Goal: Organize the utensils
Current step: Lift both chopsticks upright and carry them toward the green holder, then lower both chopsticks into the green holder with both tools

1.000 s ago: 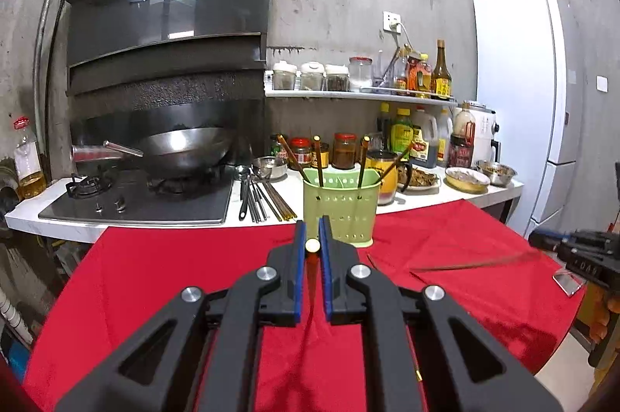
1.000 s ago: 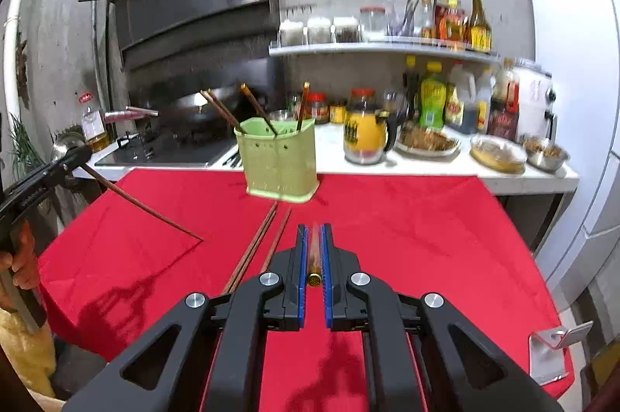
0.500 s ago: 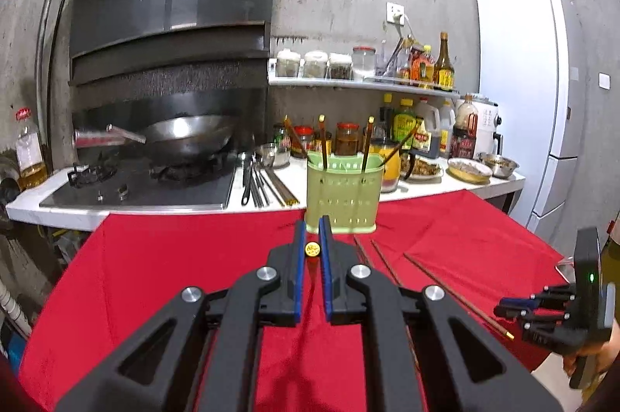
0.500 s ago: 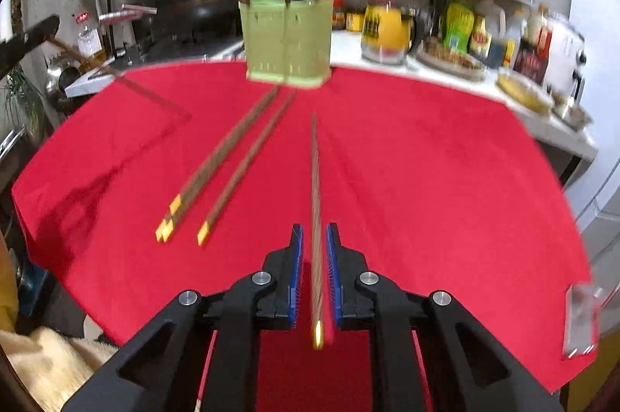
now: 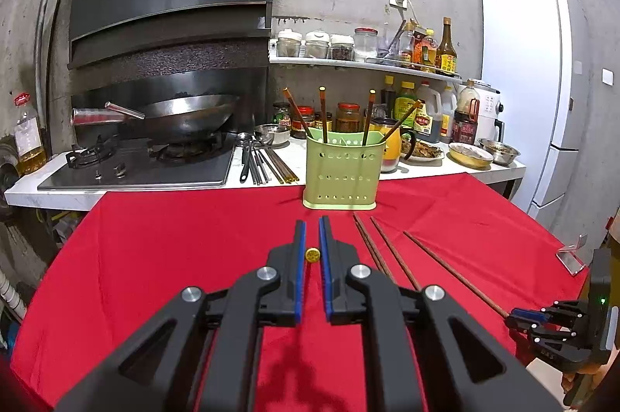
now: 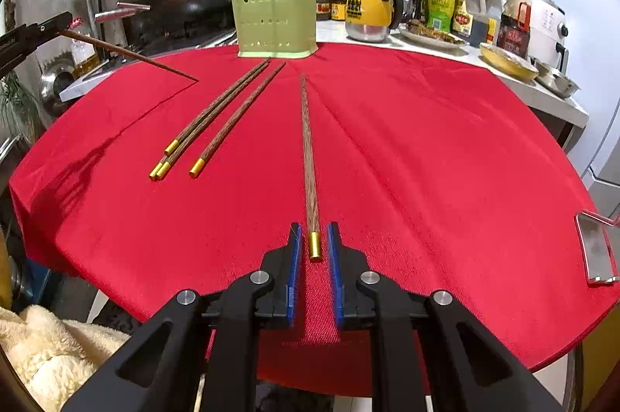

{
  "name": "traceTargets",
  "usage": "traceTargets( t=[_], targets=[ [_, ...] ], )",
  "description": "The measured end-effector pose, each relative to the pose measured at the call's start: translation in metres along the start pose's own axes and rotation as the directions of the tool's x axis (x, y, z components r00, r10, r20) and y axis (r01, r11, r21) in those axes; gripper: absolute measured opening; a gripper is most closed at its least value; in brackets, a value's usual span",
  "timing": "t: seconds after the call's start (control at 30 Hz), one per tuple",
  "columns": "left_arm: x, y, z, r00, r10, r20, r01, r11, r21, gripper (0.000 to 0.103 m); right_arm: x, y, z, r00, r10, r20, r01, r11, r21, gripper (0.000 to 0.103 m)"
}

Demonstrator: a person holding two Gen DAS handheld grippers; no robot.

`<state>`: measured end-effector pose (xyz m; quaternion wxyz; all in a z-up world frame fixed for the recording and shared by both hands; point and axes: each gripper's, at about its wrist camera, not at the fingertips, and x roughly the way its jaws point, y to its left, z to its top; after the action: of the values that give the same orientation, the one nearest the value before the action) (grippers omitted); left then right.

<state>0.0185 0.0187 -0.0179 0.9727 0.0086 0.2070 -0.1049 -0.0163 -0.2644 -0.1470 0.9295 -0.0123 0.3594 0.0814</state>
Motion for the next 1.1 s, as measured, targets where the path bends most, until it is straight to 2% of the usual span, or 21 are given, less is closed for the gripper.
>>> traceTargets(
  t=[0.17,0.27,0.37,0.53,0.7,0.87,1.1],
  targets=[
    [-0.004,0.001,0.002,1.000,0.008,0.015,-0.008,1.000,-0.005,0.007,-0.016,0.001,0.013,0.998,0.012,0.070,-0.012,1.000,-0.004,0.007],
    [-0.007,0.004,0.006,0.999,0.015,0.032,-0.015,1.000,-0.014,0.007,-0.045,-0.001,0.039,0.982,0.021,0.187,-0.020,1.000,-0.004,0.007],
    [-0.012,0.005,0.011,0.998,0.021,0.052,-0.020,1.000,-0.014,0.007,-0.079,-0.001,0.072,0.952,0.050,0.303,-0.049,0.999,-0.010,0.007],
    [-0.016,0.007,0.016,0.997,0.024,0.074,-0.023,1.000,-0.016,0.007,-0.111,0.006,0.115,0.907,0.071,0.415,-0.061,0.997,-0.036,0.007],
    [-0.020,0.007,0.025,0.995,0.018,0.096,-0.017,1.000,-0.009,0.007,-0.117,0.010,0.148,0.891,0.056,0.451,-0.033,0.998,-0.059,0.007],
    [-0.025,0.008,0.038,0.994,0.005,0.106,-0.007,1.000,0.013,0.007,-0.105,0.014,0.171,0.893,0.047,0.448,-0.010,0.996,-0.086,0.007],
    [-0.007,0.005,0.065,0.997,-0.038,0.067,0.034,0.998,0.056,0.007,-0.087,0.015,0.191,0.896,0.041,0.442,-0.001,0.996,-0.091,0.007]
  ],
)
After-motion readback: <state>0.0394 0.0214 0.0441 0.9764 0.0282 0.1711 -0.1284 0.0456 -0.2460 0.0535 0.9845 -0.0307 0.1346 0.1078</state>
